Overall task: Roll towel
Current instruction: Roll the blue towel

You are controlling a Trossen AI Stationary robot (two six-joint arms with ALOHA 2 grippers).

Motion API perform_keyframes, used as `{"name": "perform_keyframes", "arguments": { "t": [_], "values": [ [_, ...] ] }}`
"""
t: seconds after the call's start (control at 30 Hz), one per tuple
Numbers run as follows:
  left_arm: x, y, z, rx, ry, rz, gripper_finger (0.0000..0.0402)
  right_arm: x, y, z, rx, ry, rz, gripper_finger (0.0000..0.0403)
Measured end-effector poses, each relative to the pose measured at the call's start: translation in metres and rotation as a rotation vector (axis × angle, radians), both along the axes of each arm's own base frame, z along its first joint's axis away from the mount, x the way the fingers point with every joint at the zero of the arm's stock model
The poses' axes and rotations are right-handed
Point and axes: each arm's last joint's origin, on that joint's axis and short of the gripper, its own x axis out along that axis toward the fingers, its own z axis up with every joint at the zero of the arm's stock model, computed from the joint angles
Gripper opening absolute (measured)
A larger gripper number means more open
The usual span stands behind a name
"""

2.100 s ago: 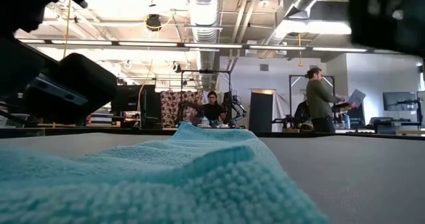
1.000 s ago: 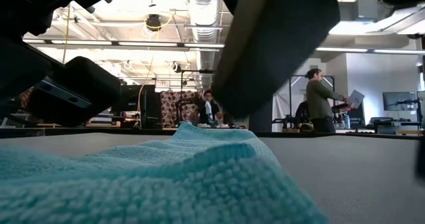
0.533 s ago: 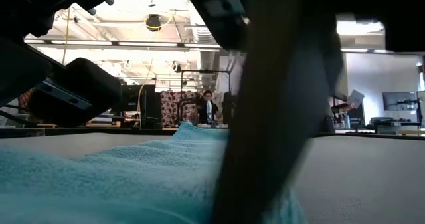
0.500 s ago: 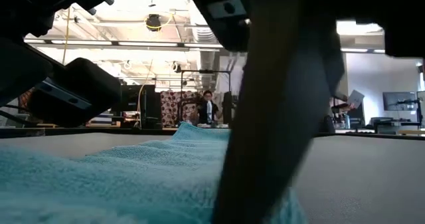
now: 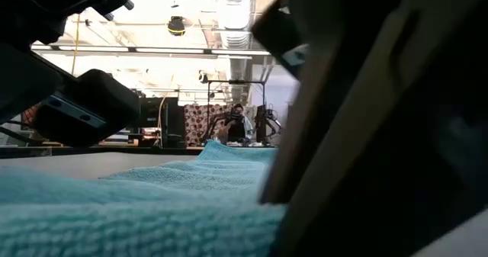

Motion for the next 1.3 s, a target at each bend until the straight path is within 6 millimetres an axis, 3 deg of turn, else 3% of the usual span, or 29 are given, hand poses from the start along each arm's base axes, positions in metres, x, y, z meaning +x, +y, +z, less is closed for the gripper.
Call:
{"name": "perform_keyframes", "arguments": {
  "t": [0.13,0.43,0.83,1.13,1.3],
  "values": [
    [0.002,0.003,0.000,-0.011,0.006,0.011,0.0000,-0.006,0.008,0.000,0.099,0.025,-0.104,0.0014],
    [0.003,0.001,0.002,-0.124,0.064,-0.015,0.0000,-0.017,0.020,0.001,0.305,0.044,-0.383,0.0017],
    [-0.001,-0.013,0.007,-0.214,0.076,-0.001,0.0005,-0.022,0.029,0.001,0.448,0.078,-0.440,0.0015],
    [0.000,-0.010,0.007,-0.194,0.067,-0.035,0.0095,-0.029,0.027,-0.013,0.545,0.081,-0.495,0.0015],
    [-0.007,-0.018,0.023,-0.159,-0.051,-0.085,0.0133,-0.027,0.026,-0.013,0.547,0.075,-0.504,0.0015]
  ]
}}
